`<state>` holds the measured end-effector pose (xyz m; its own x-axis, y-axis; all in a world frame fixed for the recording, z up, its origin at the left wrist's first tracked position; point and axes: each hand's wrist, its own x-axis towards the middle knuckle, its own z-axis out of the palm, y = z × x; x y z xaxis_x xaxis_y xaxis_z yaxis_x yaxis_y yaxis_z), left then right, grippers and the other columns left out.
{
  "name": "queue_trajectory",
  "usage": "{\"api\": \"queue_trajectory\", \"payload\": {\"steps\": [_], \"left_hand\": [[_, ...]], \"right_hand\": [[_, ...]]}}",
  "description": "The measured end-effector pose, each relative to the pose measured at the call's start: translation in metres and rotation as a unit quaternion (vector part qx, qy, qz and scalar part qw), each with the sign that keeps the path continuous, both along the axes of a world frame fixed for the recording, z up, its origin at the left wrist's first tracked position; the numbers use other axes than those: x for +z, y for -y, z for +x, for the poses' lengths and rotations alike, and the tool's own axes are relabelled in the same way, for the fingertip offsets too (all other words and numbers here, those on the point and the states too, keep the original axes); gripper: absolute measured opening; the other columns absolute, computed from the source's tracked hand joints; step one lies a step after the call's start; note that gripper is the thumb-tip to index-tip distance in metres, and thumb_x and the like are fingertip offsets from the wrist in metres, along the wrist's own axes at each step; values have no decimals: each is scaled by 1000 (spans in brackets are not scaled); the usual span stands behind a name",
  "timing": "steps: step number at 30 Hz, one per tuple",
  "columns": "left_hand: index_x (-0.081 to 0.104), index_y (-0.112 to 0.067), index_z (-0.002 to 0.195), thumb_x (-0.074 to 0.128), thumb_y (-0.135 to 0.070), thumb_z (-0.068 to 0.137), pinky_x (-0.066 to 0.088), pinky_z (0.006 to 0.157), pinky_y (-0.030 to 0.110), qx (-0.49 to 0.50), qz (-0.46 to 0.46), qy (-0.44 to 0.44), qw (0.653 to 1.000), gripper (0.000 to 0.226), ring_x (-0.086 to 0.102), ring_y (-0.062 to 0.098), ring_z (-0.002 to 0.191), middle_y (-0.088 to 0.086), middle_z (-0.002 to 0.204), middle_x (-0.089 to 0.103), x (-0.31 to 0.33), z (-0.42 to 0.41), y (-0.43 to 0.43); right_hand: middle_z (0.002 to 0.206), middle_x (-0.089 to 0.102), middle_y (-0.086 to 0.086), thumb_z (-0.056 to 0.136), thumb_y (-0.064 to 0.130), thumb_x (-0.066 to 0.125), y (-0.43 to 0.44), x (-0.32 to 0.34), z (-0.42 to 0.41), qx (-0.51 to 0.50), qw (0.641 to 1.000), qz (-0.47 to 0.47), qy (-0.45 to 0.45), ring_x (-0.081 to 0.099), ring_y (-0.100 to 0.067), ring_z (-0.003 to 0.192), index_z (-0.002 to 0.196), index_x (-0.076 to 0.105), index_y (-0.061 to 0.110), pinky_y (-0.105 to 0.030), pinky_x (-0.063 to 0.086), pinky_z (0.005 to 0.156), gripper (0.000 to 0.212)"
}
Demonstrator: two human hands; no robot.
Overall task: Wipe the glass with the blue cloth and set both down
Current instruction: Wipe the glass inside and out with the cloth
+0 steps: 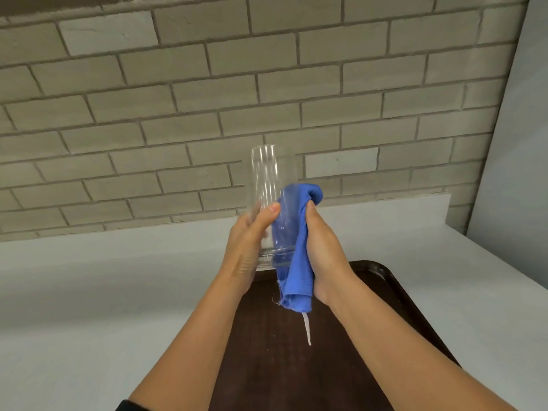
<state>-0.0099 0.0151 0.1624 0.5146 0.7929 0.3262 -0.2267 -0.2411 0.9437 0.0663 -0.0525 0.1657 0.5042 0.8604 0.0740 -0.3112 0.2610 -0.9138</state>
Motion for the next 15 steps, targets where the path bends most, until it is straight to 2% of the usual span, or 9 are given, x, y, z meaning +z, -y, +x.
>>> {"api": "queue_trajectory", "payload": {"steps": [2,3,4,5,7,9,11,13,15], "left_hand": [[61,-20,115,58,-54,66,44,68,15,71,57,-53,994,60,61,10,85,1,99,68,7,6,2],[46,-15,132,59,-56,68,41,72,18,112,81,-75,988,77,56,17,90,10,104,58,10,9,3],[31,-16,141,61,-54,71,39,74,19,148,96,-81,981,85,52,17,89,8,102,51,13,11,3],[25,-20,143,62,-52,73,38,72,16,174,109,-80,975,86,52,12,88,3,103,49,14,12,5],[29,-25,138,58,-48,78,35,66,10,194,127,-85,969,70,52,3,91,-3,114,51,12,14,14],[29,-26,135,50,-43,85,35,68,10,180,114,-88,973,56,50,7,104,0,130,48,5,16,20],[24,-26,137,47,-44,87,39,78,19,165,80,-94,979,58,49,12,111,3,136,45,1,15,21],[24,-27,138,51,-47,83,45,78,24,145,36,-94,984,65,55,15,106,2,130,49,0,12,17],[31,-23,134,58,-47,79,49,66,22,116,-18,-65,991,66,63,12,91,0,114,59,0,6,15]], "right_hand": [[105,64,-11,93,39,36,0,3,5,-25,1000,8,4,62,-26,97,118,53,11,-41,51,88,42],[100,64,-6,92,41,36,0,4,7,-34,999,5,7,63,-22,91,117,54,15,-39,52,84,40],[98,64,-4,92,43,35,1,4,8,-42,999,1,12,62,-21,90,117,54,18,-40,52,83,39],[99,63,-3,92,43,34,1,4,8,-54,998,1,22,62,-21,91,118,52,20,-41,51,84,39],[103,62,-1,93,41,32,2,2,6,-85,994,8,68,60,-19,95,123,48,24,-41,50,88,37],[114,60,0,94,38,32,3,-2,1,-106,986,23,127,58,-16,103,128,41,28,-39,47,94,37],[124,56,2,95,34,32,7,-9,-5,-103,980,37,169,56,-12,109,133,35,31,-32,47,95,39],[130,51,9,95,30,31,13,-16,-12,-84,975,62,197,52,-4,113,135,31,35,-17,47,92,40],[140,40,14,96,26,30,17,-17,-19,-65,967,89,228,41,2,124,134,25,41,-10,37,99,41]]}}
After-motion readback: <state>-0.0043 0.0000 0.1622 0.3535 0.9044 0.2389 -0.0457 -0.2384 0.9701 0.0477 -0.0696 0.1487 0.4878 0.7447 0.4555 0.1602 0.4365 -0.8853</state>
